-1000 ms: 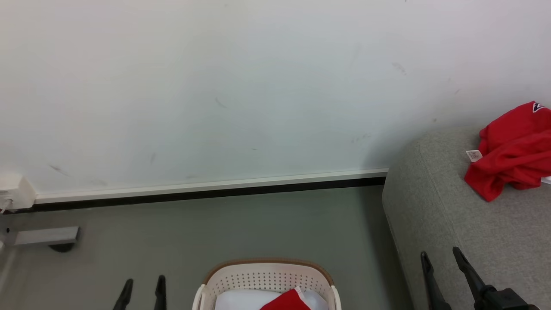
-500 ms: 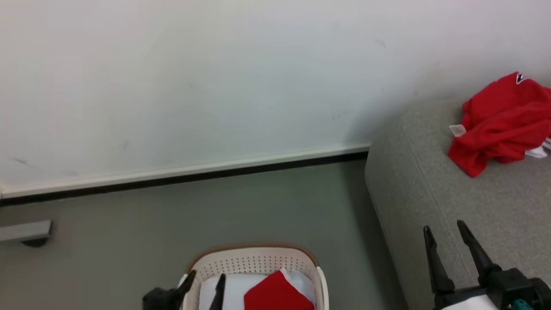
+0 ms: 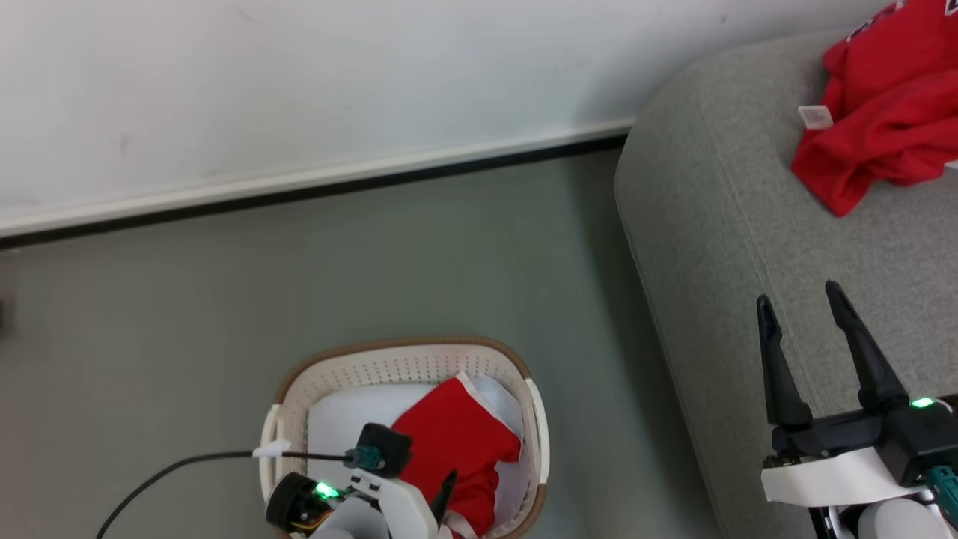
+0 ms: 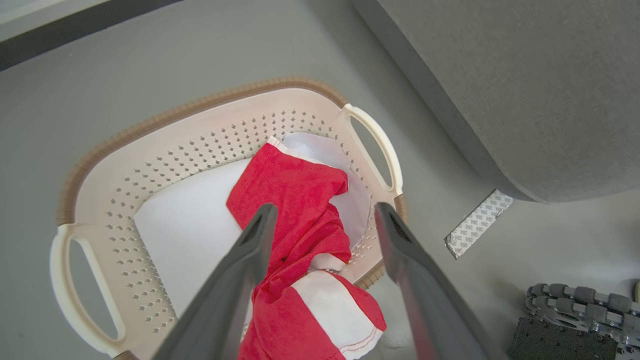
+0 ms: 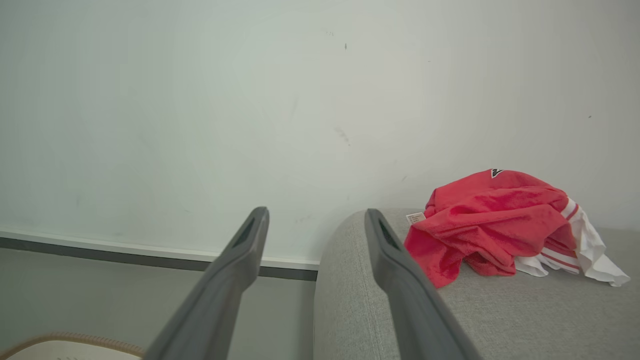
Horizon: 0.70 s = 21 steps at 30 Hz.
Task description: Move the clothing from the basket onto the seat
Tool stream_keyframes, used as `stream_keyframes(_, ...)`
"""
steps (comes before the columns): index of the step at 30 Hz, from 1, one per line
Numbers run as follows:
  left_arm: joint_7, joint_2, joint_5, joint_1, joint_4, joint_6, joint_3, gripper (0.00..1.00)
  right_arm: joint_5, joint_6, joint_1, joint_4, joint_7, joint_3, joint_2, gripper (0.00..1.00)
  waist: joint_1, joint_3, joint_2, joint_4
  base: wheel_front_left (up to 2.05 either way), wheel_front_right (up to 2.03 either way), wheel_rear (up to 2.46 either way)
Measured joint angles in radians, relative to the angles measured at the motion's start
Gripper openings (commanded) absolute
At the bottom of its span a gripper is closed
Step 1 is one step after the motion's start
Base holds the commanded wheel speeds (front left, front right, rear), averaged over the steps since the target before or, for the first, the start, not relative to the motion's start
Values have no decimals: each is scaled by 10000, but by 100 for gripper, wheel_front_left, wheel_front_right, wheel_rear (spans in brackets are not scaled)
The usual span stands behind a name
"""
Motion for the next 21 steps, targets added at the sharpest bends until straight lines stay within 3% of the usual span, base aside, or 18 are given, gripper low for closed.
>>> stream_keyframes(11, 761, -10, -1229, -1683, 1772, 0, -1793, 100, -261, 0, -518, -1143, 0, -276, 0, 100, 0, 1782, 0, -219, 0, 0, 0)
stream_keyframes(21, 1563, -10, -1461, -3285, 3049, 17, -3014, 100, -439, 0, -765, -1958, 0, -345, 2, 100, -1, 3266, 0, -104, 0, 0, 0)
